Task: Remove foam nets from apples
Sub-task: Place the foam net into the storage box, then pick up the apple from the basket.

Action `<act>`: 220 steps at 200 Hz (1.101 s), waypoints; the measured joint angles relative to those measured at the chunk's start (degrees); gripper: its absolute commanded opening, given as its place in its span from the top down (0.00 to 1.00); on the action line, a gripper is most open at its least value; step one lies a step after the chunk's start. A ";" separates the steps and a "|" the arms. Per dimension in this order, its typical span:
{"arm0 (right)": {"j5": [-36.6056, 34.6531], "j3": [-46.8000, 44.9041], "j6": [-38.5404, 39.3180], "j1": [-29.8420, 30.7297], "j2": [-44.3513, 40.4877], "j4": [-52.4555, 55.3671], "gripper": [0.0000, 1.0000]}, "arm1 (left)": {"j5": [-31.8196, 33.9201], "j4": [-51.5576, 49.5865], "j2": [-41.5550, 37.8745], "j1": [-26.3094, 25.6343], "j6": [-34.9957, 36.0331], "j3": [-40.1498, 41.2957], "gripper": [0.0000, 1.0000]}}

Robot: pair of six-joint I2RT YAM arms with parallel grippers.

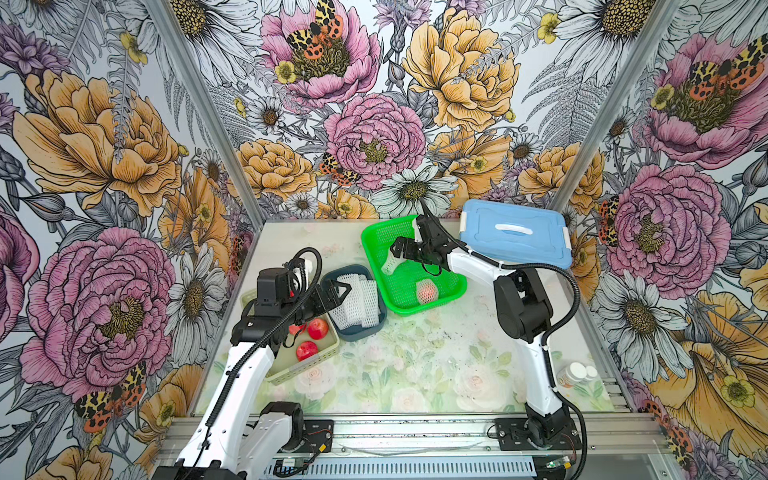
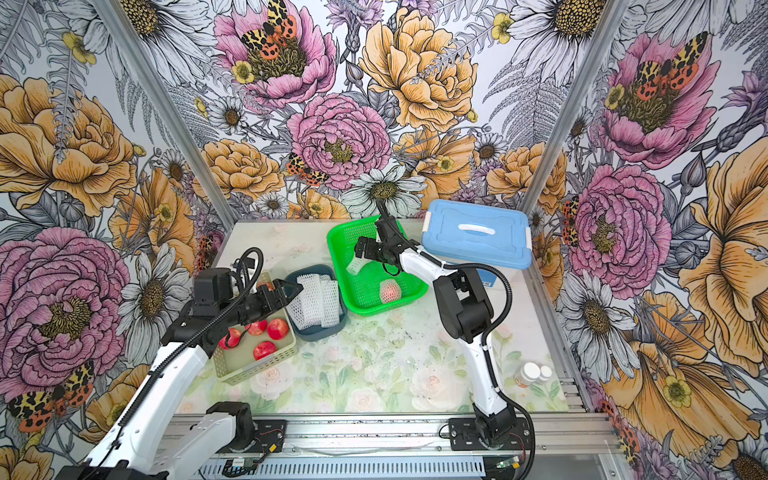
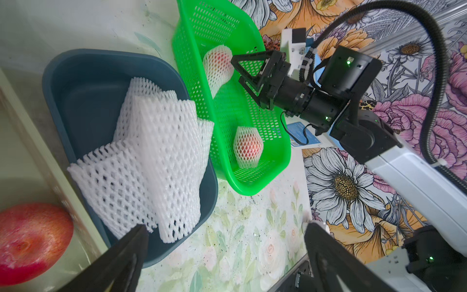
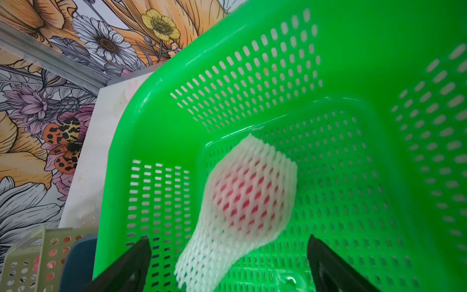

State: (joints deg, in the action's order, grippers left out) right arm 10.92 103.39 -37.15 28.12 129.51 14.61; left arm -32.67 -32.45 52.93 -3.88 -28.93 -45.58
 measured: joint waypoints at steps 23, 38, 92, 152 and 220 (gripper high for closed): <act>-1.22 4.96 -0.98 0.68 3.63 1.49 0.00 | 0.00 -0.28 0.02 -1.01 0.07 0.00 0.01; -2.75 7.93 -1.18 1.20 5.77 2.82 0.00 | 0.00 -0.42 -0.07 -1.40 0.44 0.02 0.01; -11.41 10.40 -0.81 3.50 8.11 7.82 0.05 | 0.00 -0.44 -0.76 -1.64 0.63 0.00 0.01; -18.58 11.21 1.95 5.55 8.22 12.41 0.14 | -0.04 -0.46 -0.39 -1.64 0.92 0.00 0.01; -20.06 11.21 6.49 5.55 8.20 13.44 0.33 | -0.04 -0.48 -0.42 -1.64 1.07 0.00 0.01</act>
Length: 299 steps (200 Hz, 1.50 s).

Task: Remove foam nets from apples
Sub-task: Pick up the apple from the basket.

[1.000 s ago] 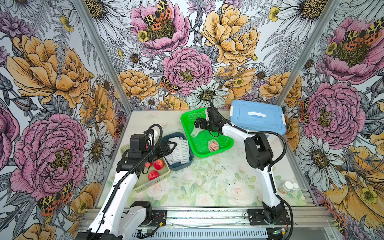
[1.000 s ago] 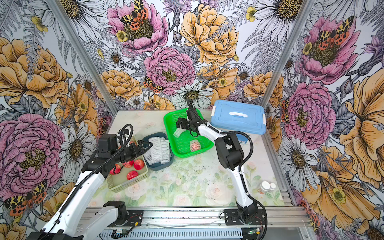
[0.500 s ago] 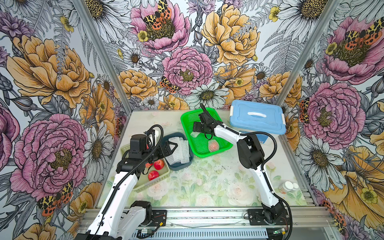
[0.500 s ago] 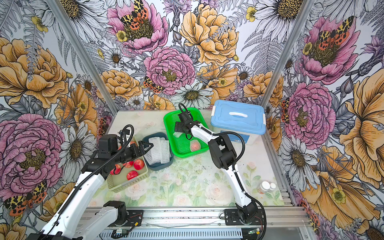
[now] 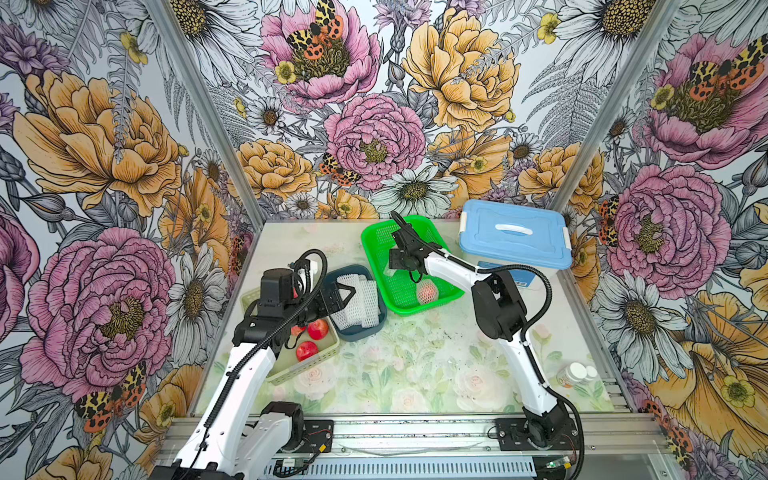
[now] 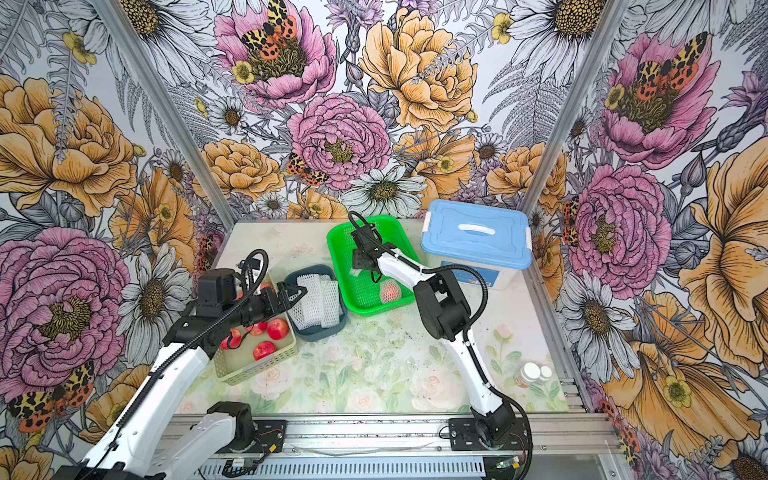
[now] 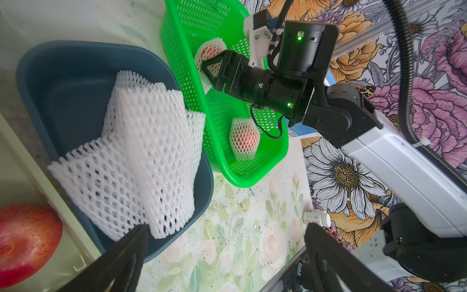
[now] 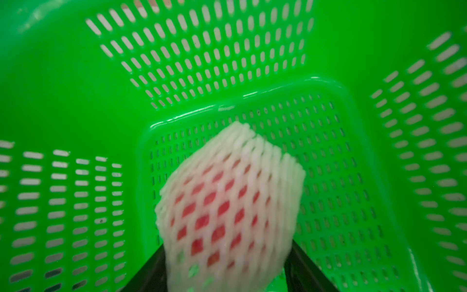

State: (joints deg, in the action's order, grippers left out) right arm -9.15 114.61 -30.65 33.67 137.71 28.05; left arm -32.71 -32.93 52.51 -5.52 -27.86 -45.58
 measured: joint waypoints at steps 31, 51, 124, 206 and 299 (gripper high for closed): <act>-0.57 -0.02 2.25 0.00 -0.68 0.09 0.39 | 0.00 0.02 0.00 0.00 0.00 0.00 0.01; -1.22 -0.02 4.22 0.00 -1.81 0.20 0.45 | 0.00 0.00 -0.04 0.00 0.00 0.00 0.01; -1.60 -6.38 11.28 -0.37 -10.56 -0.74 0.55 | 0.02 -0.09 -0.04 0.00 0.00 0.00 0.01; 1.84 -34.84 18.29 0.66 -36.76 -8.02 0.55 | 0.00 -0.07 -0.02 0.00 0.00 0.00 0.01; -1.81 -72.24 15.26 23.61 -69.09 -12.72 0.55 | -0.37 0.22 -0.35 0.00 -0.02 0.07 0.01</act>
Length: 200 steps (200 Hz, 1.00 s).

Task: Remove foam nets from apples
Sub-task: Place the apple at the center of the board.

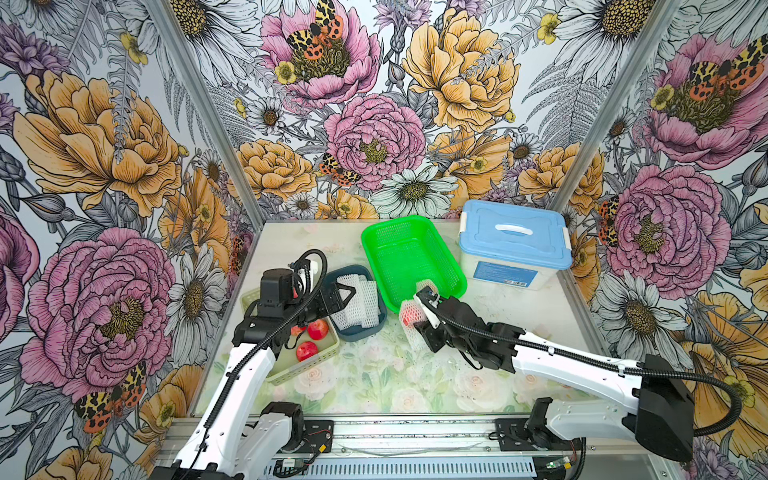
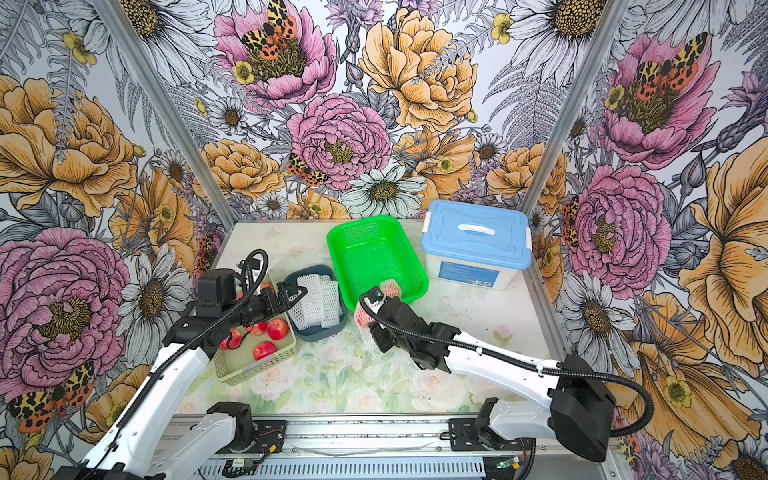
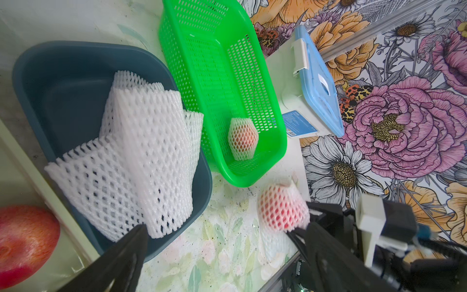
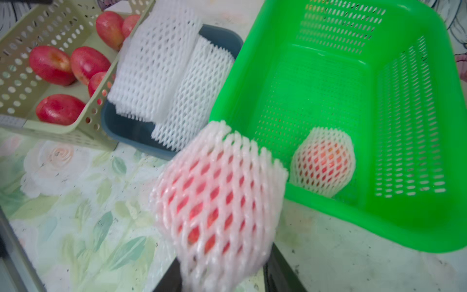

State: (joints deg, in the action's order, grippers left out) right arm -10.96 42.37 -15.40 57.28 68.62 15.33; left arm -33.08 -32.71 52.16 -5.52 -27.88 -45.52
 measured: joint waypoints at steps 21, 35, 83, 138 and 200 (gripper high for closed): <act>-1.70 -6.08 -2.67 4.72 -4.98 -0.15 0.54 | 0.00 0.35 -1.31 0.00 -0.02 0.24 0.01; -2.67 -9.57 -4.79 6.54 -7.56 -0.39 0.54 | 0.04 1.01 -2.23 0.00 -0.15 0.35 0.01; -4.90 -14.80 -10.56 9.68 -7.23 -0.61 0.55 | 0.94 2.34 -4.20 -0.07 -1.57 1.88 0.01; -7.02 -15.39 -14.75 14.53 0.24 -1.88 0.38 | 1.97 3.82 -5.46 -0.37 -3.43 4.35 0.01; -7.48 -15.65 -17.20 15.56 -0.61 -2.08 0.09 | 2.19 6.93 -4.85 -0.37 -3.96 5.86 0.01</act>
State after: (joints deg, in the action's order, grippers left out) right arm -18.44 26.72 -32.60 72.84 68.01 13.26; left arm -30.89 -25.78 47.31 -5.89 -31.83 -39.66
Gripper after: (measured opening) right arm 0.893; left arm 0.987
